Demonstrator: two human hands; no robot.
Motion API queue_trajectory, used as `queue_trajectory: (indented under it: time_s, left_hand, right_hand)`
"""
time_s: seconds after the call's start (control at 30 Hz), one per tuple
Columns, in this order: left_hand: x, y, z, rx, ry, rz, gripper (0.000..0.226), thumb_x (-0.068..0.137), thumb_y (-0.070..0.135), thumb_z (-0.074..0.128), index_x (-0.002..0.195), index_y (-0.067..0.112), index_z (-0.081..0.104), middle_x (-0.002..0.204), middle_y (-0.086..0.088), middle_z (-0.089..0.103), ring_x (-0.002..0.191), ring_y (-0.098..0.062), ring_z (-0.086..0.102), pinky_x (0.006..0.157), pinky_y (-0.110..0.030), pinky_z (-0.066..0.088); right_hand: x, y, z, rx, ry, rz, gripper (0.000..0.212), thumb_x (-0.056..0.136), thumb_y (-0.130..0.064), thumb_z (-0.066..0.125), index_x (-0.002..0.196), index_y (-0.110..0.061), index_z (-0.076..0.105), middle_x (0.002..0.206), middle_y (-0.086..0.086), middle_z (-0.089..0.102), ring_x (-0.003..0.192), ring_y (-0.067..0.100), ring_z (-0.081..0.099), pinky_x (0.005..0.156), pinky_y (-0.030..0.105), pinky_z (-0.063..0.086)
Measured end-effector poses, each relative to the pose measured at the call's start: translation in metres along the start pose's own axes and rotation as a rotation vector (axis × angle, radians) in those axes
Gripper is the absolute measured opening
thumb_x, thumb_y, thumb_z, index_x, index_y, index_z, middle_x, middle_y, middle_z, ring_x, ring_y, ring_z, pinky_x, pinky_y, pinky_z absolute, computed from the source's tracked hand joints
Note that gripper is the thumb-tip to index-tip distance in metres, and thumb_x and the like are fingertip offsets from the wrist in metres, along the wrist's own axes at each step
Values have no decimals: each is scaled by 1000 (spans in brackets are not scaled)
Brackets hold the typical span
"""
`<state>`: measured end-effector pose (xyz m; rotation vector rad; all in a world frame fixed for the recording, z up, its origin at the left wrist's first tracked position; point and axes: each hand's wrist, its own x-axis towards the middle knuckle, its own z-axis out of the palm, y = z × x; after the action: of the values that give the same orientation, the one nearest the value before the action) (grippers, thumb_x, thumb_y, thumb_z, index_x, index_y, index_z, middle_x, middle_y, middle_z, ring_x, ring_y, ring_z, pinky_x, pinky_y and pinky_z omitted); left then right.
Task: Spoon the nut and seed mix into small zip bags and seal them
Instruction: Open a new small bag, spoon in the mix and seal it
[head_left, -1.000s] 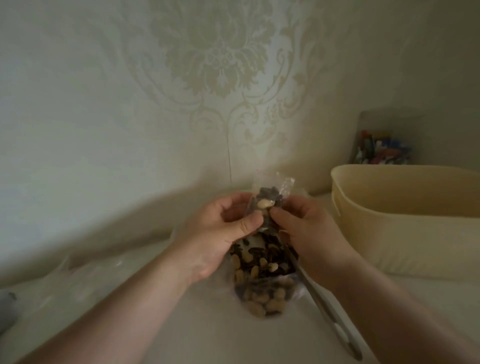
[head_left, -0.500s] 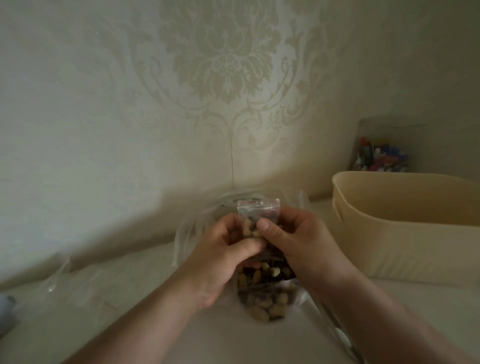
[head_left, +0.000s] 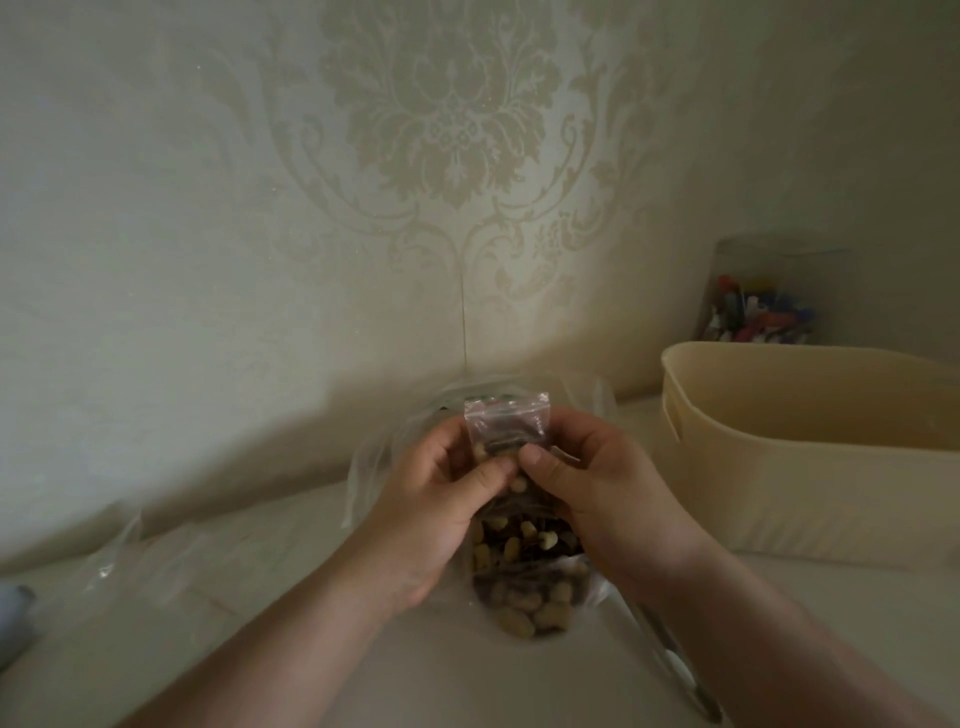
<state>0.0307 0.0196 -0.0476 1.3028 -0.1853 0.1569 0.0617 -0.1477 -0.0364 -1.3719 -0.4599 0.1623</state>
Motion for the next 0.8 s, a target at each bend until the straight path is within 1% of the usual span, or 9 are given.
queue_trajectory:
  time_s: [0.07, 0.17, 0.23, 0.3, 0.37, 0.5, 0.57, 0.7, 0.8]
  left_hand:
    - [1, 0, 0, 7, -13, -3, 34, 89, 6, 71, 121, 14, 76, 122, -20, 74, 121, -45, 65, 106, -44, 55]
    - [0, 4, 1, 10, -28, -6, 37, 85, 7, 67, 118, 19, 79, 116, -14, 77, 108, -26, 72, 95, -32, 57]
    - [-1, 5, 3, 6, -40, 5, 29, 90, 15, 72, 117, 19, 79, 115, -9, 78, 107, -19, 72, 95, -30, 56]
    - [-1, 4, 5, -8, -11, 10, 24, 94, 21, 72, 117, 15, 78, 121, -12, 76, 118, -26, 71, 103, -36, 55]
    - [0, 3, 5, -19, 39, -1, 28, 91, 21, 68, 115, 9, 78, 119, -17, 76, 117, -31, 71, 106, -41, 54]
    - [1, 3, 6, -44, 48, -52, 34, 83, 16, 70, 114, 3, 77, 114, -20, 77, 109, -29, 74, 96, -33, 58]
    - [0, 4, 4, -45, 51, -87, 34, 81, 18, 73, 111, 3, 78, 112, -21, 77, 105, -31, 74, 95, -37, 58]
    - [0, 2, 4, -35, 72, -102, 36, 78, 30, 80, 102, 3, 77, 97, -23, 75, 91, -32, 71, 88, -37, 59]
    - [-1, 1, 6, -15, 92, -66, 42, 80, 26, 79, 118, 8, 73, 112, -22, 76, 105, -34, 74, 91, -38, 59]
  right_hand:
    - [-1, -1, 0, 8, -13, 7, 30, 101, 7, 57, 123, -7, 71, 115, 16, 77, 111, 33, 73, 103, 50, 56]
    - [1, -1, 3, 29, 21, -12, 34, 99, 11, 57, 122, -7, 71, 113, 16, 77, 109, 34, 74, 101, 50, 57]
    - [2, 0, 5, 71, 35, -11, 36, 98, 12, 57, 126, -6, 68, 115, 19, 76, 110, 39, 73, 101, 54, 56]
    - [2, 0, 5, 161, 3, 23, 38, 98, 11, 58, 132, -5, 64, 119, 26, 72, 114, 47, 69, 104, 58, 53]
    - [2, 0, 3, 250, -35, 73, 42, 98, 10, 59, 137, -5, 60, 124, 33, 68, 118, 54, 64, 105, 59, 52]
    - [3, -1, 1, 227, 8, 91, 42, 95, 11, 62, 134, -5, 62, 119, 28, 72, 112, 45, 70, 95, 49, 59]
    - [3, -2, 3, 188, 7, 89, 35, 96, 9, 59, 128, -3, 66, 114, 25, 74, 106, 41, 73, 92, 47, 59]
    - [2, -4, 6, 190, 19, 108, 25, 98, 6, 55, 116, 1, 72, 94, 21, 73, 81, 33, 71, 79, 43, 59]
    - [1, -5, 4, 173, 61, 109, 22, 102, -1, 56, 115, -1, 73, 106, 24, 76, 100, 40, 75, 88, 47, 61]
